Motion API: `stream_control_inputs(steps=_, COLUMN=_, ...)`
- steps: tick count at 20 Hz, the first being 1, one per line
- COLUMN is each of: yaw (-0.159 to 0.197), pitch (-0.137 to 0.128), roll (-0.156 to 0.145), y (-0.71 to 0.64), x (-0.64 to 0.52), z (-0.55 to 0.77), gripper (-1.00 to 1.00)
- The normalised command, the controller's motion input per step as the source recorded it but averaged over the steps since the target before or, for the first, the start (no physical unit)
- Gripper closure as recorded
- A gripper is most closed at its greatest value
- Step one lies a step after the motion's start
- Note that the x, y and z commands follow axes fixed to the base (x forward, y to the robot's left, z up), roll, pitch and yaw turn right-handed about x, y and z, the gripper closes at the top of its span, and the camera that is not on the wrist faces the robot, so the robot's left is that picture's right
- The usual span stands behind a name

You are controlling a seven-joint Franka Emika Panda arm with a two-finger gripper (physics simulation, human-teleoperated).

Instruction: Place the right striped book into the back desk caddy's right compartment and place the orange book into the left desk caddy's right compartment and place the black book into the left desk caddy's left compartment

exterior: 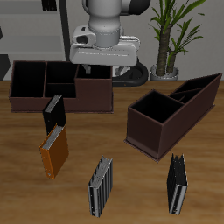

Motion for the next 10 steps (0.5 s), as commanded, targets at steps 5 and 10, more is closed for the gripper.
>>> stream_control_inputs(steps=5, yaw=0.025, pitch=-0.035, roll=-0.015, y=-0.11, x=0.29, z=0.23, gripper=-1.00)
stream_control_inputs(steps=10, yaw=0.005, pitch=-0.054, roll=-0.056, y=-0.17, x=0.55, z=0.29, gripper=-1.00)
